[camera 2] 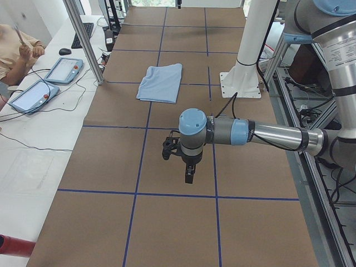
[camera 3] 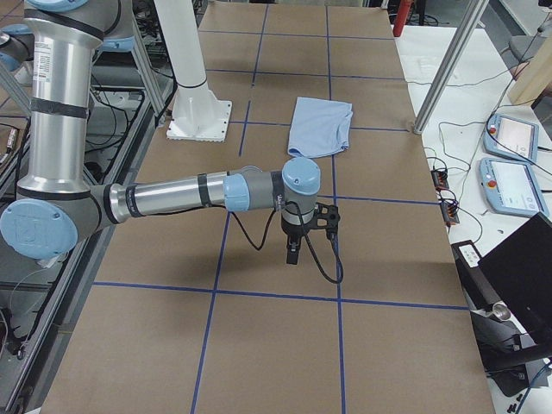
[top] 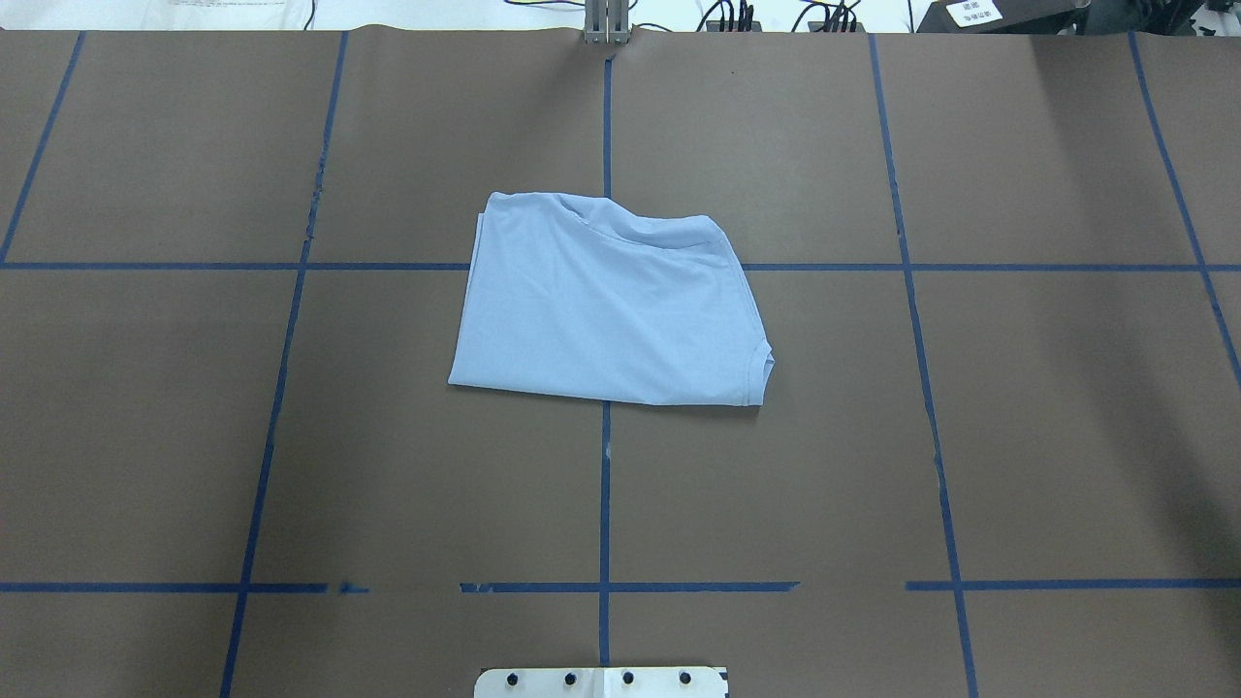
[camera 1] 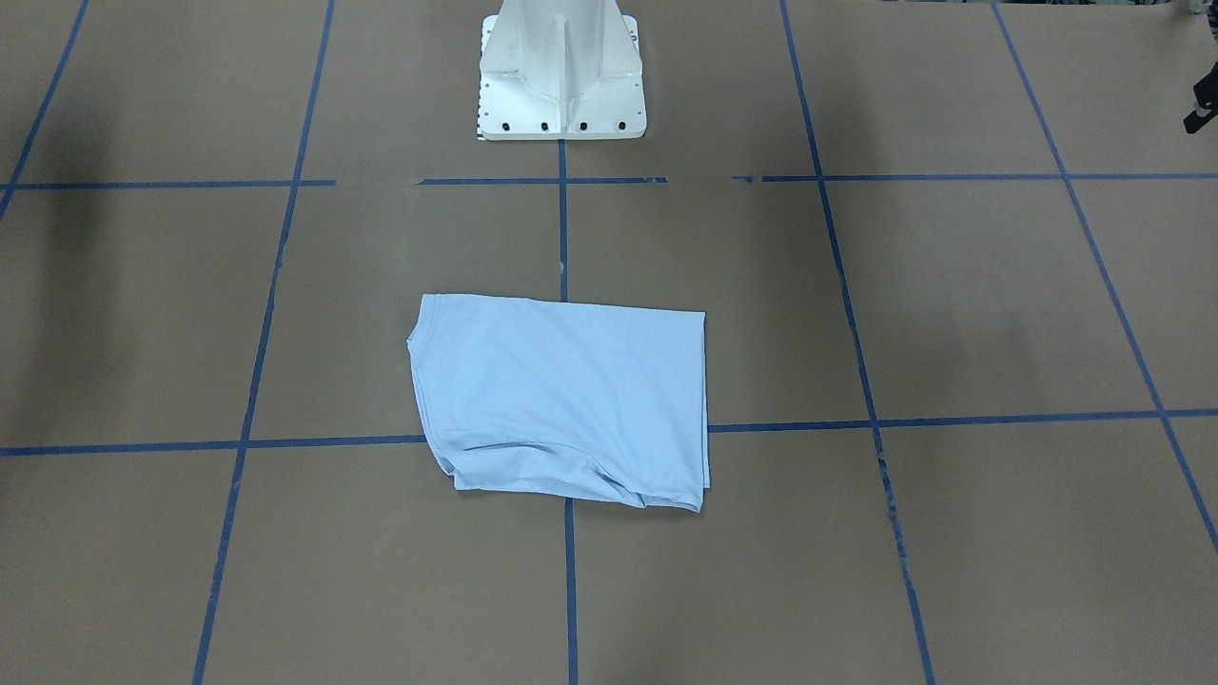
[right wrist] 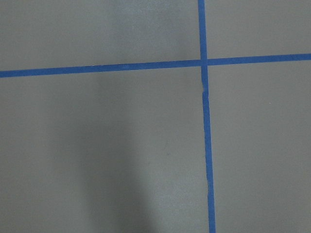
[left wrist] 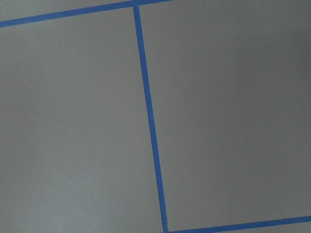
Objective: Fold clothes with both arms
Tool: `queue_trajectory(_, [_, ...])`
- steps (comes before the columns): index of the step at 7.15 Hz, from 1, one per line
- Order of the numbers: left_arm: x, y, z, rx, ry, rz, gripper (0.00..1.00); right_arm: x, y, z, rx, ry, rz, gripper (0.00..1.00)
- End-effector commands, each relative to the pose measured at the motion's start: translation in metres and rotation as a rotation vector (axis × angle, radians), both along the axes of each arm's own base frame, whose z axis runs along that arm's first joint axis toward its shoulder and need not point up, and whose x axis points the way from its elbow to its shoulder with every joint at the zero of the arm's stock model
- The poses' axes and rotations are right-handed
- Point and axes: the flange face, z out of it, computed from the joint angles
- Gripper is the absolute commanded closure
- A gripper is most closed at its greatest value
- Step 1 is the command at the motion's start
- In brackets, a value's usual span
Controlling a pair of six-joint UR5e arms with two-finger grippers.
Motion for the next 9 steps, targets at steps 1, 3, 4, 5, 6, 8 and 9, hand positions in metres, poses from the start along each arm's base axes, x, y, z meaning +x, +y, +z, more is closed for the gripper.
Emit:
queue_trajectory(1, [0.0,-0.003,0.001,0.002,0.001,0.003,0.0,-0.002,-0.001,0.004,-0.016,-0.029,-0.004,0.0])
queue_trajectory(3, [0.0,-0.003,0.006,-0.008,-0.001,0.004,0.0,-0.002,0.0,0.018,-0.031,-0.017,-0.012,0.0])
queue_trajectory(4, [0.0,-0.003,0.009,-0.011,-0.001,0.004,0.0,0.0,0.004,0.022,-0.035,-0.012,-0.013,0.0])
queue_trajectory(5, [0.0,-0.004,0.007,-0.008,0.001,0.004,0.0,0.001,0.005,0.024,-0.032,0.001,-0.016,0.0])
queue_trajectory(6, [0.0,-0.005,0.007,-0.005,0.001,0.005,0.0,0.001,0.006,0.031,-0.011,0.005,-0.055,0.0])
queue_trajectory(8, [0.001,-0.014,-0.003,0.018,0.004,0.003,0.0,0.001,0.006,0.035,-0.009,0.002,-0.065,0.0])
queue_trajectory(9, [0.001,-0.017,-0.002,0.019,0.002,0.003,0.0,0.0,0.006,0.031,-0.004,-0.009,-0.066,0.0])
